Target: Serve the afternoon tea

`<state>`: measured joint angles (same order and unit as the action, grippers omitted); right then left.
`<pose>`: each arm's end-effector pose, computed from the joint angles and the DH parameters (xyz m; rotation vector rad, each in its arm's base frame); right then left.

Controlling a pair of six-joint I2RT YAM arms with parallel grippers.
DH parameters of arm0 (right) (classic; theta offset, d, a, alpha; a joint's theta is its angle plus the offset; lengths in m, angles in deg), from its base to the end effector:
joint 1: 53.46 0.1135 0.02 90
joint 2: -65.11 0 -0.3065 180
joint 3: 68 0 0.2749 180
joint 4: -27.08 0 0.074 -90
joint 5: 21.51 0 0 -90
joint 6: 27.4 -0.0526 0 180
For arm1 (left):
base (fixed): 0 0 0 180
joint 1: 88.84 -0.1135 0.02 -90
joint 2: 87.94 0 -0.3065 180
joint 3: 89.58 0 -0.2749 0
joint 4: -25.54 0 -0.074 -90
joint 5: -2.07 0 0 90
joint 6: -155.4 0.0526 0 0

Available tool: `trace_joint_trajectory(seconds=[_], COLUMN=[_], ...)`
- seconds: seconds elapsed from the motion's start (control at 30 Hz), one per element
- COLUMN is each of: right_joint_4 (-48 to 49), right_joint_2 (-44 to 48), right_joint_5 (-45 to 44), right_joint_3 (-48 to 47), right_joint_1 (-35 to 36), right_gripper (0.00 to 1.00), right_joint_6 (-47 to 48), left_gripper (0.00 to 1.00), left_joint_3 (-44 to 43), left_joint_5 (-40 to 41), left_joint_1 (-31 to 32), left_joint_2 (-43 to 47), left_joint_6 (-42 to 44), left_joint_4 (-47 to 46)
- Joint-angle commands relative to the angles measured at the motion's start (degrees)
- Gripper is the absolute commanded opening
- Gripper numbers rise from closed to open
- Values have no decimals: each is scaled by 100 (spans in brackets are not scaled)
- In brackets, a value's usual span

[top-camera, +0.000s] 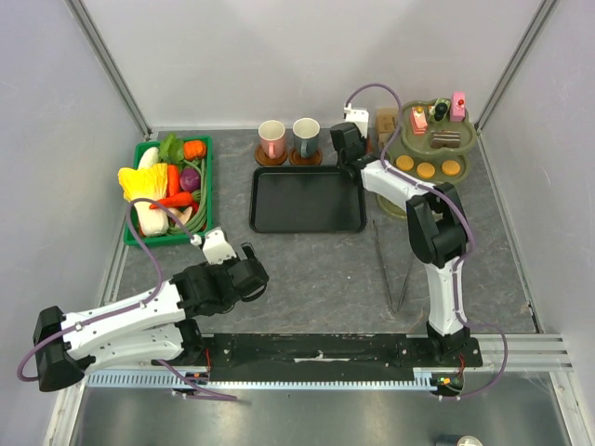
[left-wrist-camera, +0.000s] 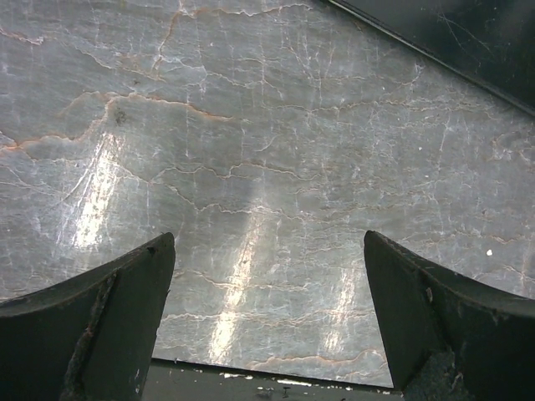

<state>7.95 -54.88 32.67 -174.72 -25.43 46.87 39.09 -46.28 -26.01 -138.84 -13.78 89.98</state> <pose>0.4905 0.2262 0.2534 0.1386 2.0207 -0.1895 0.1002 -0.1186 0.2516 -0.5288 2.2560 -0.2179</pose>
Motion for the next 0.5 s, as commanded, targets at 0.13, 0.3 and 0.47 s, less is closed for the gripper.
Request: trace_joint_trajectory(seconds=[0.13,0.3,0.47], right_joint_4=[1294,1391,1487], right_joint_2=[-640,-728,-728], right_joint_5=[434,478,435], right_joint_3=[-925,-838,-530], right_joint_1=[-474,-527,-536], right_gripper=[8,9,15], right_joint_6=[561,580,606], left_gripper=[99,99,99], left_joint_3=[-57,-92,-92], left_joint_5=[256,212,159], left_joint_1=[-60,-95,-113], left_joint_2=[-61,-157,-184], left_joint_6=[227,262,324], left_joint_4=[-367,-384,-420])
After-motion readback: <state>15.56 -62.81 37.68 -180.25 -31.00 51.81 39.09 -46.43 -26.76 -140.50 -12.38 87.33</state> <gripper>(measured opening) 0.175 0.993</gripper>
